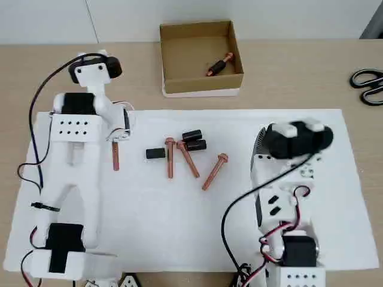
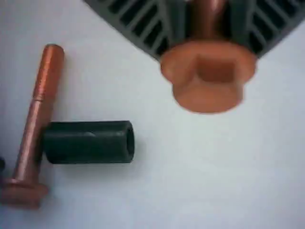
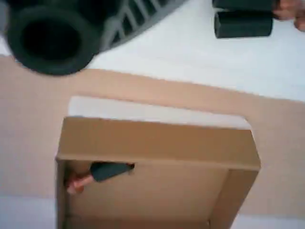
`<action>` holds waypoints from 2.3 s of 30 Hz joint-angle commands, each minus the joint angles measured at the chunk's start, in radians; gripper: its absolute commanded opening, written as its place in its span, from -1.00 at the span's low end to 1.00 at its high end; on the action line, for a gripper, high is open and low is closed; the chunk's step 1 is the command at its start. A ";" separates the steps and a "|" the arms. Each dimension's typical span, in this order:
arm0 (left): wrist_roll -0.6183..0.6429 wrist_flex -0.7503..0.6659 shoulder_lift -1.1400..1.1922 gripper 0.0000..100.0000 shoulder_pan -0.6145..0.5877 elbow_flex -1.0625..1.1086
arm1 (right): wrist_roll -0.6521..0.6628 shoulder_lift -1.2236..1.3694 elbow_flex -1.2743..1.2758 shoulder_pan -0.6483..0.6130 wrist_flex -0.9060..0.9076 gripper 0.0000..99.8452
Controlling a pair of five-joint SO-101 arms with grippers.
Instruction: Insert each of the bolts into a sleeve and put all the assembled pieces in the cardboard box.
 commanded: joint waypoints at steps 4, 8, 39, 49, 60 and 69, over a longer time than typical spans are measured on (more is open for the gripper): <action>0.000 0.003 -0.020 -0.99 0.084 -0.082 | 0.052 -0.257 0.233 -0.044 -0.143 -0.99; -0.002 0.003 -0.021 -0.99 0.133 -0.168 | 0.094 -0.232 0.239 -0.117 -0.147 -0.99; -0.029 -0.241 -0.730 -0.99 0.405 0.166 | -0.029 -0.251 0.391 -0.390 -0.084 -0.99; -0.137 -0.563 -1.278 -0.99 0.448 0.872 | -0.029 -0.252 0.391 -0.392 -0.084 -0.99; -0.120 -1.056 -1.405 -0.99 0.496 1.204 | -0.031 -0.252 0.391 -0.483 -0.084 -0.99; 0.048 -1.011 -1.188 -0.99 0.497 1.020 | -0.029 -0.251 0.391 -0.515 -0.084 -0.99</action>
